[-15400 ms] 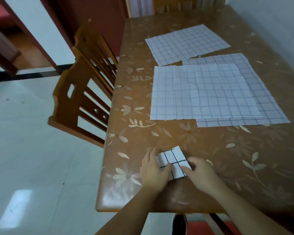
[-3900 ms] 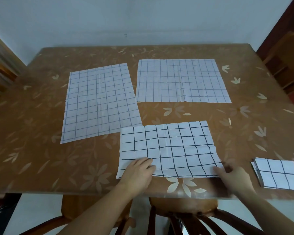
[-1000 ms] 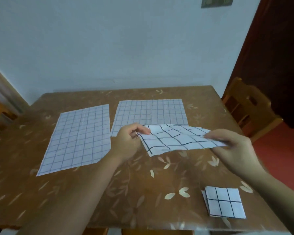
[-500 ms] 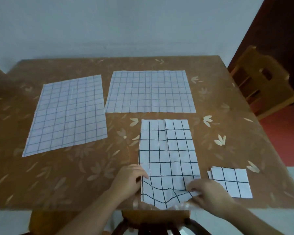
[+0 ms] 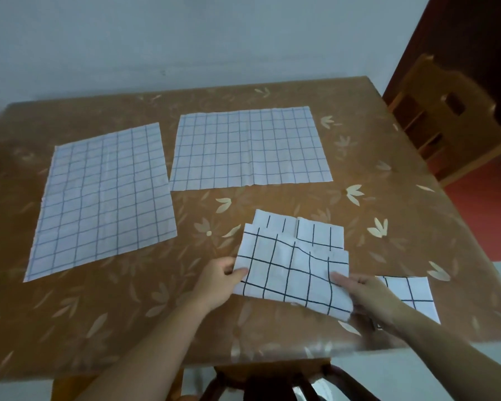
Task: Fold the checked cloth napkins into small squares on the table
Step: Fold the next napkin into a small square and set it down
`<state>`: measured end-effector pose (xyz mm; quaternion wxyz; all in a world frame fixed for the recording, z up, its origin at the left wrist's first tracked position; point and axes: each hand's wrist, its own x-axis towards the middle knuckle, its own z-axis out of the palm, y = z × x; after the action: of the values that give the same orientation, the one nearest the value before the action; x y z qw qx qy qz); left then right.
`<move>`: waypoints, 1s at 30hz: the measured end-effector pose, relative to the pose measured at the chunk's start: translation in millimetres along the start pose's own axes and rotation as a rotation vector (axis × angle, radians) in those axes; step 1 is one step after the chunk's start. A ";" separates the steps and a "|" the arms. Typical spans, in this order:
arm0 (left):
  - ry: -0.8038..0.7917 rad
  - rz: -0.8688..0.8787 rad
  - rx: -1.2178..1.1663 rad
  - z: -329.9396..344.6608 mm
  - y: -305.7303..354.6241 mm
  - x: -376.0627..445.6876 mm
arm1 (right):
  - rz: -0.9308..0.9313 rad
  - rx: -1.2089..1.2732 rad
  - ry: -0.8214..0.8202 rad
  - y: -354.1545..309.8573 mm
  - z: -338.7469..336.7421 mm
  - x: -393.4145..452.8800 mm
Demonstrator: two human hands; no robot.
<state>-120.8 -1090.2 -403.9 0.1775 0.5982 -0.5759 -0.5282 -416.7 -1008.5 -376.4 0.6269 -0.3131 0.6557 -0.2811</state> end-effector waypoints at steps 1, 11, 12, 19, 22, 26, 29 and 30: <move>0.016 0.006 0.006 2.0 1.7 3.6 | 0.010 0.015 0.011 -0.7 1.8 2.6; 0.033 -0.002 0.072 -1.2 2.6 22.9 | -0.111 -0.065 0.201 35.9 24.3 16.0; 0.027 -0.002 0.098 -2.2 2.7 22.5 | -0.098 -0.044 0.230 36.7 24.0 18.3; -0.126 -0.037 -0.008 -10.7 2.3 17.4 | -0.027 0.020 0.320 35.5 20.9 27.2; -0.136 -0.029 0.046 -9.9 -0.1 18.1 | -0.016 0.002 0.383 33.7 19.6 27.5; -0.111 -0.023 0.106 -5.7 -5.3 16.1 | -0.034 -0.097 0.430 27.2 14.7 31.5; -0.045 -0.017 0.089 -1.5 -8.0 13.0 | -0.027 -0.104 0.487 22.0 10.5 35.8; -0.030 -0.012 0.087 -0.1 -8.7 12.1 | -0.023 -0.106 0.508 20.1 9.9 36.6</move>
<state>-119.0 -1098.5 -416.2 0.1392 0.6009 -0.5973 -0.5127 -408.7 -1023.2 -415.9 0.4216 -0.2721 0.8025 -0.3230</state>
